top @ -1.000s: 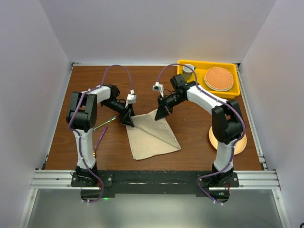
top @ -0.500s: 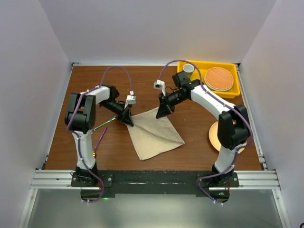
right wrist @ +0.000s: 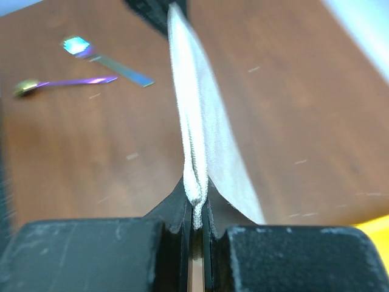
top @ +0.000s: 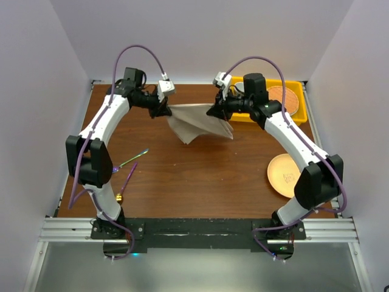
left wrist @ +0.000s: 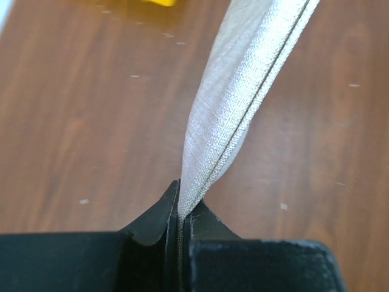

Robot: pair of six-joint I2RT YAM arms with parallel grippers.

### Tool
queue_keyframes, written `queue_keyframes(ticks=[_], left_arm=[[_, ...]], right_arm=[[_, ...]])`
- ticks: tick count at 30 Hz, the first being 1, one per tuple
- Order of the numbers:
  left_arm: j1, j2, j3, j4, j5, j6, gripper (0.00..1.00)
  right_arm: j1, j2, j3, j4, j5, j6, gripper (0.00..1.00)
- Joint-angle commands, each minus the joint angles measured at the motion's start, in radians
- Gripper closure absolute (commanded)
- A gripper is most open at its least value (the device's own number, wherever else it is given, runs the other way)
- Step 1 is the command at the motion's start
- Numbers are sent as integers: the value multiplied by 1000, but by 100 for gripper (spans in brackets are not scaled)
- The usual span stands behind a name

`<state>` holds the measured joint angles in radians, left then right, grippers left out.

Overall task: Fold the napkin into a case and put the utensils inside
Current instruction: Turn over the upper triangle folded napkin at the center of the board.

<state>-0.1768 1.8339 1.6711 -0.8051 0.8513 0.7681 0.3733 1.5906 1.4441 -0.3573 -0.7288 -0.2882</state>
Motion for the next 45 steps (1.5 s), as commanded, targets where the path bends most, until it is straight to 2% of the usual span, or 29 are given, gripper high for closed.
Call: queue_keyframes(ticks=[1, 8, 17, 20, 22, 27, 33, 38, 45], left_arm=[[0, -24, 3, 245, -299, -113, 100], [-20, -9, 1, 527, -541, -78, 100], [-20, 42, 50, 695, -655, -17, 100], [-21, -14, -49, 722, -637, 28, 100], [-21, -56, -173, 742, -629, 51, 100], [-32, -208, -481, 701, -546, 109, 100], [-79, -349, -743, 615, -491, 126, 100], [-116, -409, -872, 543, -460, 123, 100], [-162, -458, -950, 486, -433, 77, 100]], right_arm=[[-54, 5, -27, 278, 146, -51, 100], [-60, 90, -48, 509, 203, -160, 100], [-83, 241, 33, 757, 213, -279, 100], [-82, 259, 13, 807, 168, -341, 100], [-79, 241, -55, 834, 131, -388, 100], [-36, 151, -275, 801, 33, -575, 100], [58, 0, -571, 605, -47, -840, 100], [130, -79, -672, 470, -80, -997, 100], [176, -126, -771, 313, -81, -1177, 100]])
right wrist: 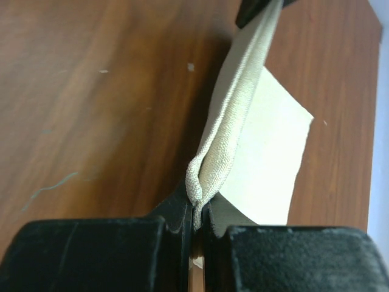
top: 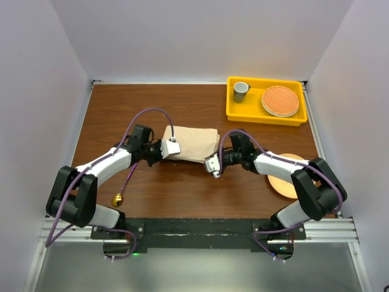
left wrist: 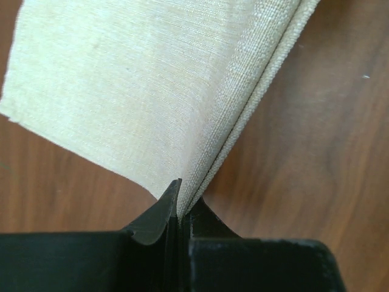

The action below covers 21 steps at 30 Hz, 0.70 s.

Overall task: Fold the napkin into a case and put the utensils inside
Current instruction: Turn over the upper triangle folded napkin at the center of the board.

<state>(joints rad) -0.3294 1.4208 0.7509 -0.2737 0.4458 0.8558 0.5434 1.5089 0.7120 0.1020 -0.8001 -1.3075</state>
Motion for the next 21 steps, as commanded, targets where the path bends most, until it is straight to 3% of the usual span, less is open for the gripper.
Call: queue_keyframes(ticks=[1, 10, 12, 15, 17, 18, 19, 21], left_arm=[[-17, -49, -36, -53, -24, -15, 100], [-103, -71, -85, -102, -18, -83, 100], [-111, -77, -91, -130, -16, -78, 94], [-115, -98, -97, -180, 8, -54, 76], [-117, -115, -91, -209, 25, -28, 59], [-117, -131, -88, -240, 39, -18, 56], [-117, -140, -79, -254, 47, -14, 45], [-117, -169, -68, -316, 63, 15, 30]], right_arm=[[12, -50, -48, -147, -5, -170, 100], [89, -52, -14, -376, 56, -325, 100], [104, -50, -13, -415, 71, -360, 100], [127, -53, -14, -461, 81, -400, 99], [138, -67, -22, -495, 81, -423, 87], [153, -70, -25, -507, 84, -430, 79], [158, -78, -25, -519, 88, -438, 55], [176, -113, -26, -548, 91, -435, 42]])
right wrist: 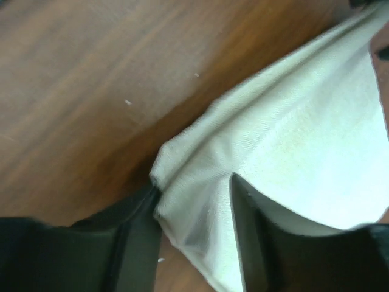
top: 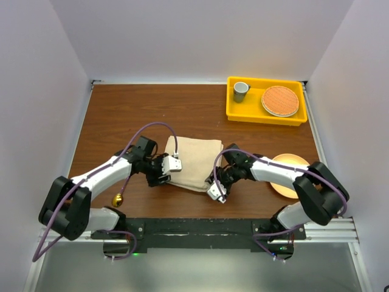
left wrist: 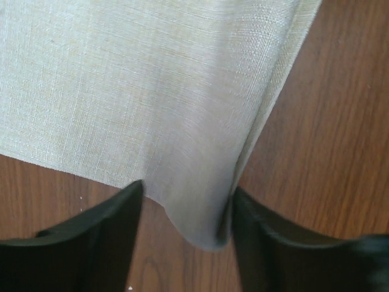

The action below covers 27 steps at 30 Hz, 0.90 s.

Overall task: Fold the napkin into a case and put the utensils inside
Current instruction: Turn over the upper triangle folded napkin at the center of the board, then smooth out the lower triangle-folded napkin at the center of the board.

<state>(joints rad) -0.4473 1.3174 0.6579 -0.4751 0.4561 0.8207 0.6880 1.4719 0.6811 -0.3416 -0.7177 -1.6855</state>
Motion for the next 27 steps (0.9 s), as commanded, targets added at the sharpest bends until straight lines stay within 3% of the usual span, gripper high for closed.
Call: queue_keyframes(ticks=[1, 2, 5, 9, 10, 12, 17, 21, 27], left_arm=[[1, -76, 40, -143, 61, 66, 27], [1, -90, 48, -170, 65, 95, 26], [1, -165, 77, -252, 85, 124, 25], [1, -208, 111, -234, 99, 63, 28], [1, -210, 108, -209, 101, 25, 30], [1, -199, 102, -131, 115, -18, 36], [-22, -199, 48, 125, 129, -155, 49], [-105, -215, -79, 289, -2, -106, 56], [-148, -73, -66, 271, -66, -85, 78]], right_arm=[[36, -93, 8, -109, 12, -43, 36], [41, -126, 21, -134, 12, -14, 26], [45, -200, 76, -200, 27, 97, 13], [39, -268, 156, -261, 83, 386, 11], [33, -281, 176, -260, 89, 531, 11], [12, -312, 195, -266, 103, 663, 13], [-91, -357, 218, -186, 153, 1235, 25], [-176, -342, 195, -148, 228, 1585, 49], [-183, -178, 208, -37, 201, 1764, 58]])
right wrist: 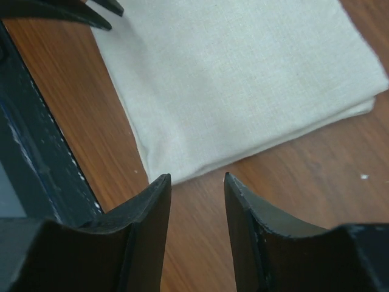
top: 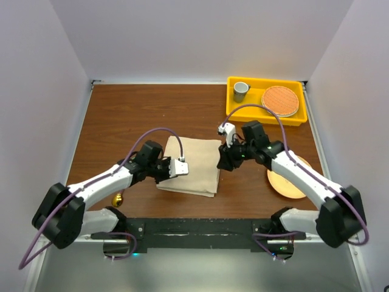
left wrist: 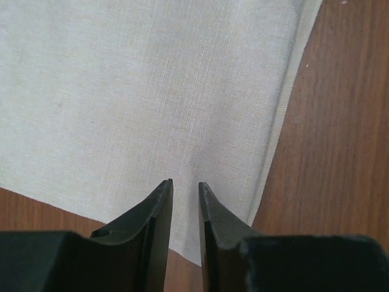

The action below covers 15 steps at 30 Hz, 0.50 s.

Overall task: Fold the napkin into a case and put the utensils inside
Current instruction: Smooth out the lower triangle-folded napkin at the center of the board.

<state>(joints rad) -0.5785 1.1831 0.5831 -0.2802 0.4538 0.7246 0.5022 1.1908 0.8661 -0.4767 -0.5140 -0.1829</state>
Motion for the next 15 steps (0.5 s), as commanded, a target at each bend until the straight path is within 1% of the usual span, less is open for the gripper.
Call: queue_keyframes(ticks=[1, 4, 5, 7, 8, 10, 11, 15], left_arm=[[-17, 72, 4, 75, -79, 21, 80], [-21, 72, -19, 58, -112, 53, 87], [-21, 72, -32, 52, -119, 59, 90], [-21, 75, -42, 21, -135, 76, 93], [-23, 75, -57, 15, -141, 79, 96], [-23, 69, -75, 0, -161, 72, 98], [-23, 69, -81, -8, -159, 68, 100], [-23, 44, -88, -40, -149, 44, 100]], right_arm=[[1, 187, 34, 108, -14, 275, 61], [1, 303, 62, 134, -29, 306, 66], [1, 369, 65, 148, -26, 316, 67], [-2, 426, 88, 182, -20, 336, 70], [-2, 487, 103, 190, -14, 341, 73], [-1, 548, 157, 213, -1, 347, 75], [-1, 611, 181, 207, 2, 341, 77], [-1, 742, 368, 184, -29, 324, 79]])
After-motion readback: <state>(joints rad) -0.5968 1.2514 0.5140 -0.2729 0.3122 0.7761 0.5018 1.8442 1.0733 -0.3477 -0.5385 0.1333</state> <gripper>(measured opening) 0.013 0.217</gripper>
